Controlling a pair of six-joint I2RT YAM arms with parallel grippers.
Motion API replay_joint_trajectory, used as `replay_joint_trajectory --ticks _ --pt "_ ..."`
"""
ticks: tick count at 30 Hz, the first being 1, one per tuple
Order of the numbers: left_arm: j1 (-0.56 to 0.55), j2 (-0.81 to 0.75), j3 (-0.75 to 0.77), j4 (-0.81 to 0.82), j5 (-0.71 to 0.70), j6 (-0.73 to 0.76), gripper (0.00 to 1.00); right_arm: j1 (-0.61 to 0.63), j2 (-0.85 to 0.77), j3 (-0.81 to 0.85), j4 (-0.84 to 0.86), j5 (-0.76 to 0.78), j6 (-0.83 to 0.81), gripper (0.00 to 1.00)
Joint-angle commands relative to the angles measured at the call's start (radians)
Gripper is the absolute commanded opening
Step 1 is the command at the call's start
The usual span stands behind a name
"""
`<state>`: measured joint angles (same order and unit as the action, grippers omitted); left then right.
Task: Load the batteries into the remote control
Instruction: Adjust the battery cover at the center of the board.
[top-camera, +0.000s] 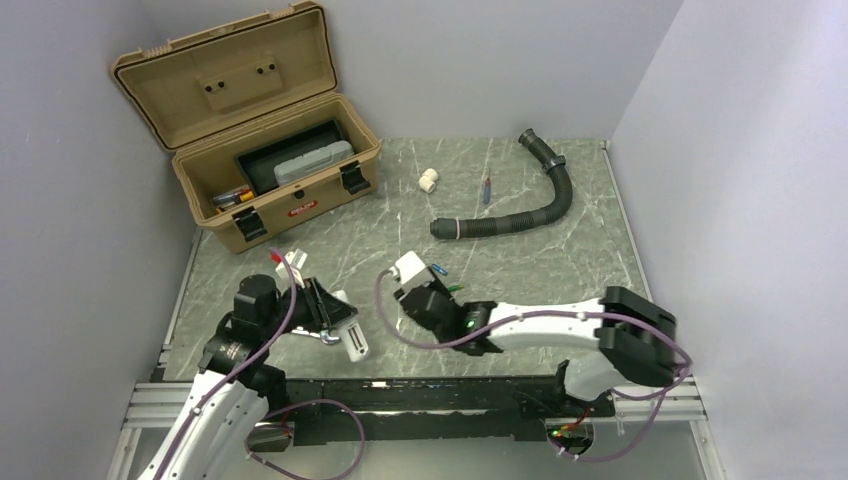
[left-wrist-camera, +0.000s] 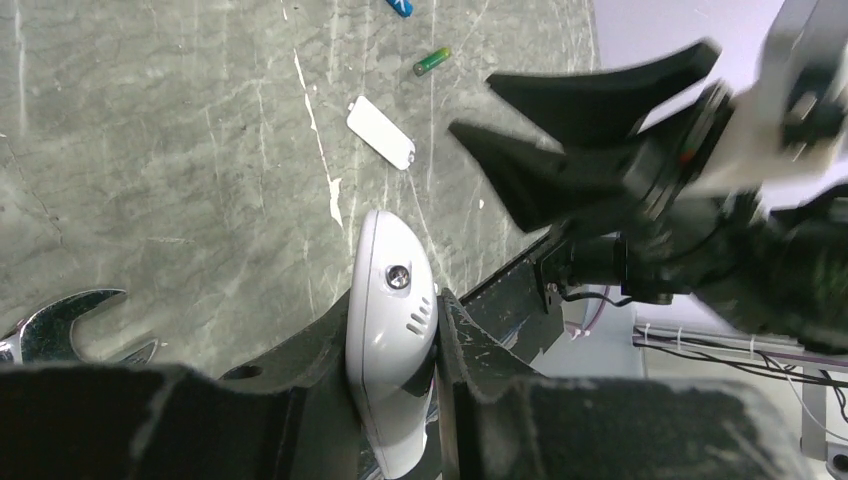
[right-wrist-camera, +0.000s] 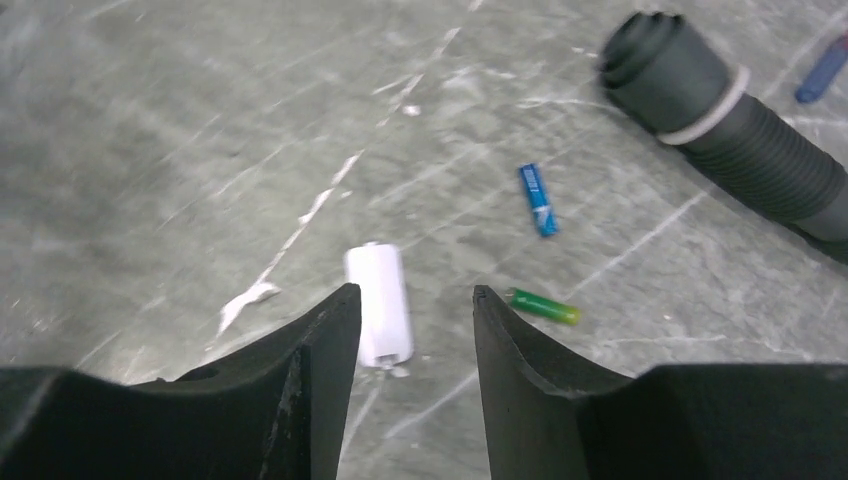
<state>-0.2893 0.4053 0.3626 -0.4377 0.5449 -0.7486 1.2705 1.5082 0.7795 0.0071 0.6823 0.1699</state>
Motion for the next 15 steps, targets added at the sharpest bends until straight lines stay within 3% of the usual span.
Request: replay_joint_trajectory --ticks 1,7,15 --pt "0.007 -0.014 -0.017 0.074 0.008 -0.024 0.00 -0.166 -0.166 -0.085 0.041 -0.187 0.077 0.49" --pt "0.010 0.036 -0.082 0.315 0.101 -0.079 0.00 -0.413 -0.304 -0.129 0.018 -0.396 0.044 0.56" --pt "0.011 0.122 -0.090 0.537 0.193 -0.067 0.00 -0.635 -0.158 -0.058 0.040 -0.741 -0.104 0.57"
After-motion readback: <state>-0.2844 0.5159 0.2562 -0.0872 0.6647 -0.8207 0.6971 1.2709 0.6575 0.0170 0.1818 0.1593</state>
